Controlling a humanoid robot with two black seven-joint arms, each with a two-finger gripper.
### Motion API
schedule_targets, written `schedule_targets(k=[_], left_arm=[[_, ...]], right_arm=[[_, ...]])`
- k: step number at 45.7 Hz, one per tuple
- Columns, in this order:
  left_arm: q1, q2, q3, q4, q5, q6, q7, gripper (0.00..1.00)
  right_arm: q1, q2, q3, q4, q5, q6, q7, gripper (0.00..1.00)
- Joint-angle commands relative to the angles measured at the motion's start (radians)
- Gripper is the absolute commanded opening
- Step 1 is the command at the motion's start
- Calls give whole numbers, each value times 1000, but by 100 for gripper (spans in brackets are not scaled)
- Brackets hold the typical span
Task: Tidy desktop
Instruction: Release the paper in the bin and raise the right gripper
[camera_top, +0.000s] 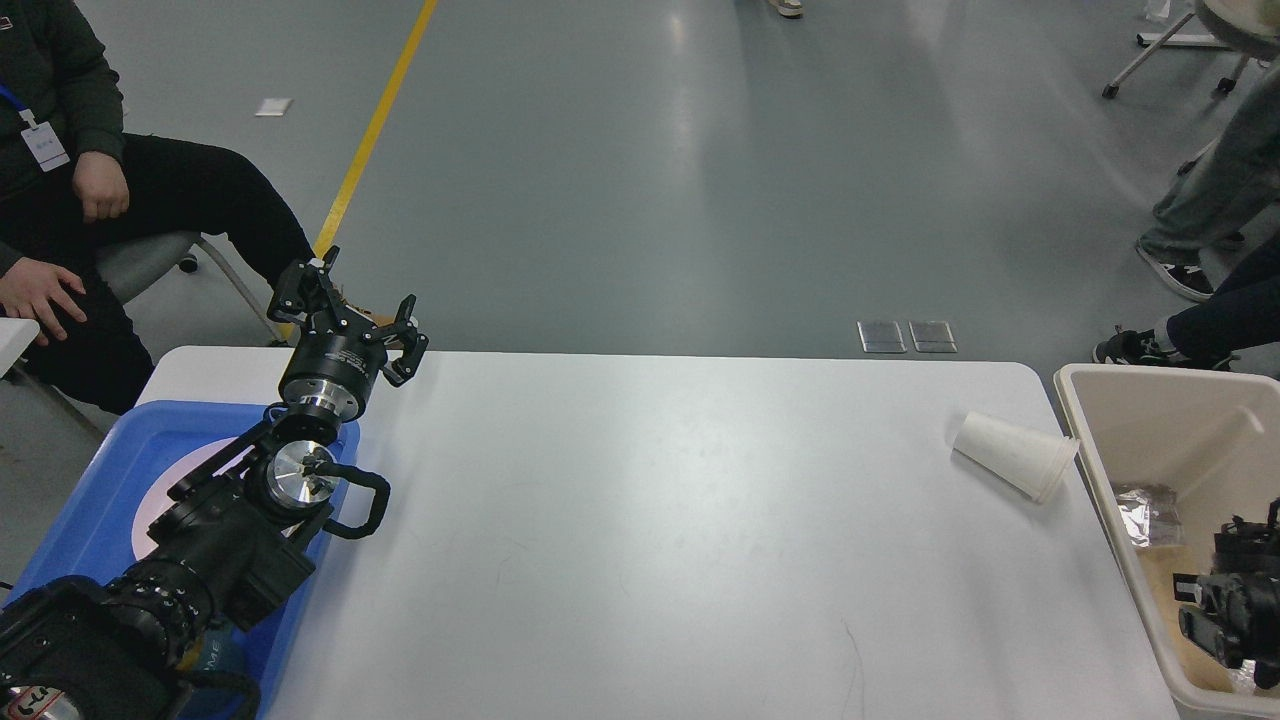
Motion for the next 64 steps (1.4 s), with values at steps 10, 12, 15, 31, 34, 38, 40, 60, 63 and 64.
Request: schedule_targets(k=[10, 12, 15, 31, 34, 38, 40, 60, 63, 64], left_arm=[[0, 0, 0, 0, 0, 0, 0, 96], [0, 0, 0, 0, 0, 0, 0, 96], [0, 0, 0, 0, 0, 0, 0, 96], [0, 0, 0, 0, 0, 0, 0, 96], [1, 0, 0, 0, 0, 0, 0, 96], [0, -1, 0, 0, 0, 0, 0, 96], [1, 0, 0, 0, 0, 0, 0, 96], [1, 0, 0, 0, 0, 0, 0, 96], [0, 0, 0, 0, 0, 0, 0, 96], [0, 0, 0, 0, 0, 0, 0, 96]], right_arm=[[-6, -11, 47, -2, 4, 0, -1, 100], [-2, -10, 48, 1, 4, 1, -1, 100], [8, -11, 48, 5, 4, 3, -1, 100], [321, -204, 28, 238, 10, 102, -2, 100], [479, -264, 16, 333, 10, 196, -2, 100], [696, -286, -35, 404, 9, 378, -1, 100], [788, -280, -59, 418, 9, 487, -1, 100], [1366, 36, -82, 601, 88, 883, 7, 100], [1412, 71, -68, 639, 95, 883, 7, 100], [1428, 87, -65, 651, 96, 883, 7, 100]])
